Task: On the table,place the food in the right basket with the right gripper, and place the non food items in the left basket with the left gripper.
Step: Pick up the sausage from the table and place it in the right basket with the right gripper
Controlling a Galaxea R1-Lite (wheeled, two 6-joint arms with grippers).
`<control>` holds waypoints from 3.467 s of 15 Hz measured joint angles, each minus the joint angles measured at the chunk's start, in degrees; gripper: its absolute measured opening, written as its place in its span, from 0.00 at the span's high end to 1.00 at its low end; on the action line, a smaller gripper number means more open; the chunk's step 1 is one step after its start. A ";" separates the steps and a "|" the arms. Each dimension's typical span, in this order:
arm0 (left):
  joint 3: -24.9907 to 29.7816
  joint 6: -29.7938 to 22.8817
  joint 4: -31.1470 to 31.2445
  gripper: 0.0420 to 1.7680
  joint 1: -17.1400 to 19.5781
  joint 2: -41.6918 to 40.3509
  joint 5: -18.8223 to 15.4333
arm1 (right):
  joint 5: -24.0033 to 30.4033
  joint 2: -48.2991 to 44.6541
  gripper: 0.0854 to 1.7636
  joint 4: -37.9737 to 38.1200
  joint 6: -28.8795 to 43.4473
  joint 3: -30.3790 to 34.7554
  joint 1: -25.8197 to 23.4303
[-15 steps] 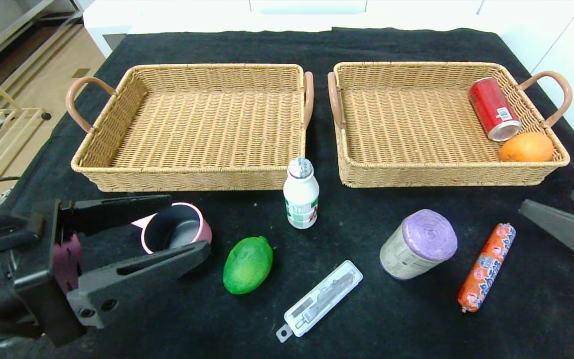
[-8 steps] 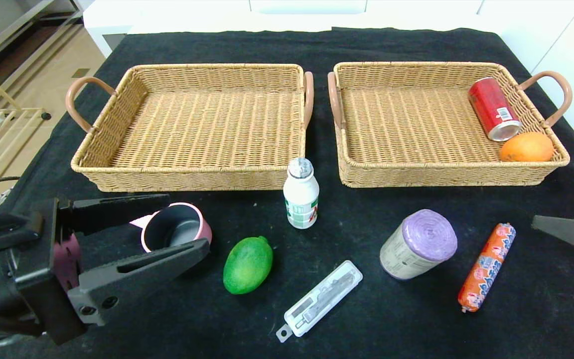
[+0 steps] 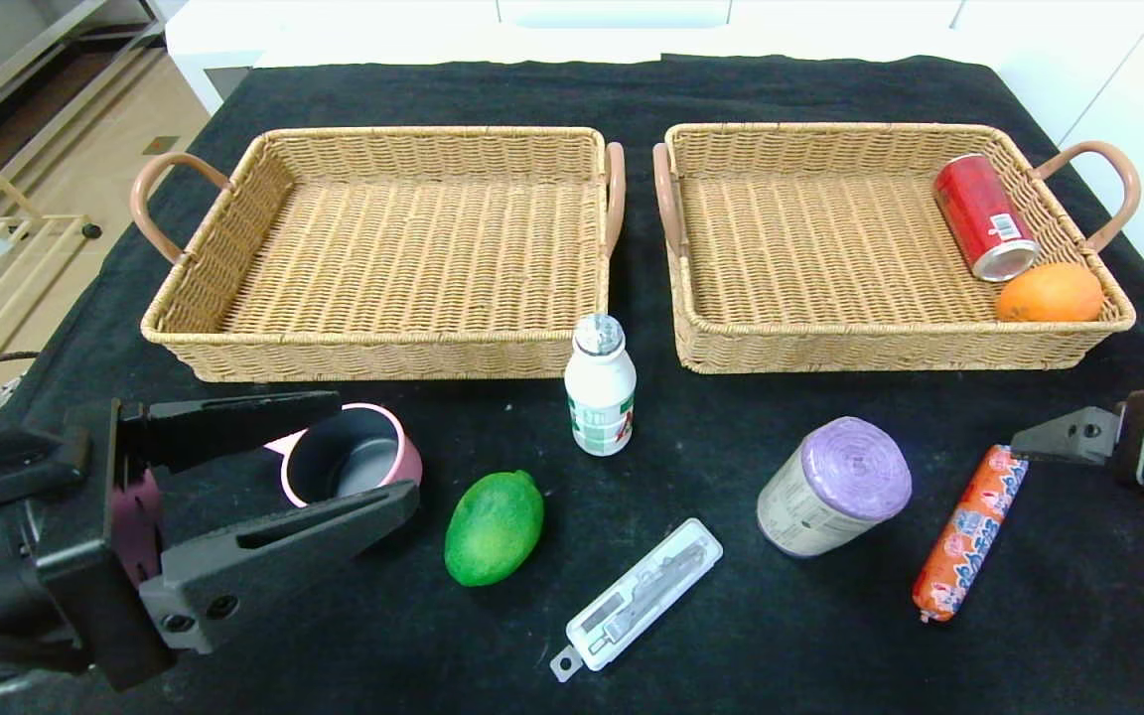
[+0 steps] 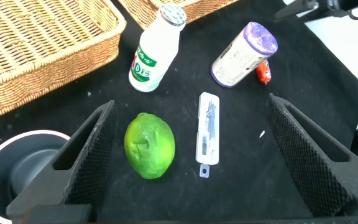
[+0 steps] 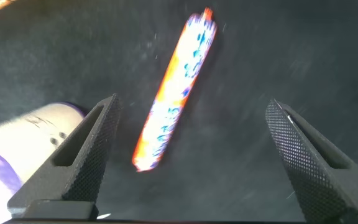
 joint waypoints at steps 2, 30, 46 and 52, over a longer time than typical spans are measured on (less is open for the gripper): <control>0.05 0.01 0.13 0.03 0.00 -0.02 0.00 | 3.44 3.63 0.03 4.68 6.47 -4.55 0.06; 0.79 0.80 0.11 0.03 -0.07 0.05 0.00 | 11.30 15.10 0.21 0.22 14.45 -1.76 -3.57; 0.88 0.80 0.20 0.03 -0.22 0.17 0.00 | 11.89 16.23 0.79 -0.11 14.36 -0.77 -3.36; 0.88 0.78 0.24 0.03 -0.24 0.22 0.00 | 12.40 15.35 0.79 0.02 14.38 -0.72 -3.02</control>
